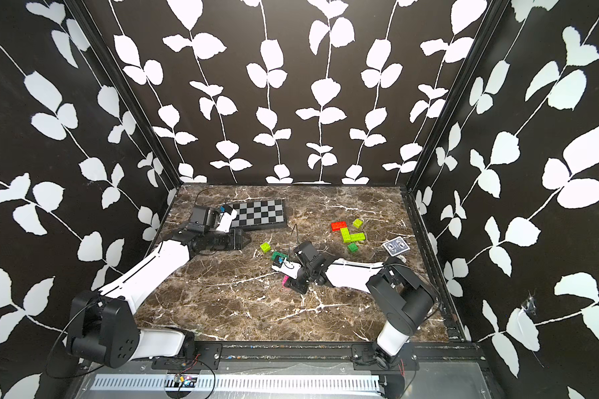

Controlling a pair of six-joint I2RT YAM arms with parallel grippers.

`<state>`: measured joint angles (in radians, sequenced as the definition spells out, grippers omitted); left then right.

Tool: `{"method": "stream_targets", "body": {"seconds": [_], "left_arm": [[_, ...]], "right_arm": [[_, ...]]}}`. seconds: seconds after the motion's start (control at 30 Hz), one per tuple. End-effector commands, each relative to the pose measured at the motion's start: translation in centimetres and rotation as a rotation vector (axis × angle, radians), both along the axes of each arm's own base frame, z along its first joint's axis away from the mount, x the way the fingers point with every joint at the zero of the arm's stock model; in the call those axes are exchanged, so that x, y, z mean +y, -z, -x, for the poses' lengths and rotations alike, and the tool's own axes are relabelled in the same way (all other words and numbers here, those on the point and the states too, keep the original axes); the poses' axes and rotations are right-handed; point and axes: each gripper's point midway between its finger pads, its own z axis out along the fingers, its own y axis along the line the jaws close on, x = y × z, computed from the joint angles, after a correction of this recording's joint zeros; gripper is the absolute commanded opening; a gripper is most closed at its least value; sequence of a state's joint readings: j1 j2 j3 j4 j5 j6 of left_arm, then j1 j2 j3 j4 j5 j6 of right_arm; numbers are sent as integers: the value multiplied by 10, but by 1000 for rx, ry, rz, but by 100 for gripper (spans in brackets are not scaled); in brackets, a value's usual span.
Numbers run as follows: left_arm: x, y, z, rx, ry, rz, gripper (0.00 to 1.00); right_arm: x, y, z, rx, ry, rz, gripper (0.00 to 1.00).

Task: Assemble a carrot with lego
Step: Assemble the lego brick with the lego brick, then pick up the lego brick from the center of the board.

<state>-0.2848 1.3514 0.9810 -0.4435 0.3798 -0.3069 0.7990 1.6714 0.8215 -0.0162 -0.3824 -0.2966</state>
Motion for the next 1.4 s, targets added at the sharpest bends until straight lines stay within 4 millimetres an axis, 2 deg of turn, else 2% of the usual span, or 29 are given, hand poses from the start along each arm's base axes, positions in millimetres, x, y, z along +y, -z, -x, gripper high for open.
{"method": "stream_targets", "body": {"seconds": [0.0, 0.1, 0.27, 0.53, 0.63, 0.7, 0.77, 0.87, 0.93, 0.97, 1.0, 1.1, 1.27, 1.37], "left_arm": [[-2, -5, -1, 0, 4, 10, 60], [-2, -7, -4, -5, 4, 7, 60], [-1, -10, -8, -15, -4, -3, 60], [4, -18, -8, -46, -10, -26, 61], [4, -17, -7, -45, -10, -31, 61], [4, -18, -7, -49, -10, -30, 61], [5, -17, -8, -49, -12, -33, 61], [5, -16, -9, -46, -14, -39, 61], [5, -15, -8, -40, -15, -38, 61], [5, -15, -8, -39, -15, -36, 61], [5, -15, -7, -38, -14, -35, 61], [6, -16, -7, -51, -17, -37, 61], [6, -18, -8, -59, -17, -36, 61], [6, -20, -8, -65, -15, -33, 61]], "right_arm": [[-34, 58, 28, 152, 39, 190, 17], [-34, 64, 30, 171, 40, 201, 16], [-24, 59, 29, 140, -37, 224, 16], [-8, 29, 22, 77, -178, 160, 17], [-1, 18, 15, 78, -165, 113, 29], [4, 8, 10, 63, -156, 78, 44], [8, -7, 3, 42, -136, 33, 54], [11, -33, -3, 21, -111, -42, 66], [10, -51, -7, 19, -83, -105, 70], [8, -55, -11, 25, -57, -140, 71], [6, -72, -19, -5, -23, -196, 73], [3, -85, -52, -60, 94, -250, 78], [12, -61, -95, -69, 187, -164, 81], [18, -50, -111, -91, 204, -141, 81]]}}
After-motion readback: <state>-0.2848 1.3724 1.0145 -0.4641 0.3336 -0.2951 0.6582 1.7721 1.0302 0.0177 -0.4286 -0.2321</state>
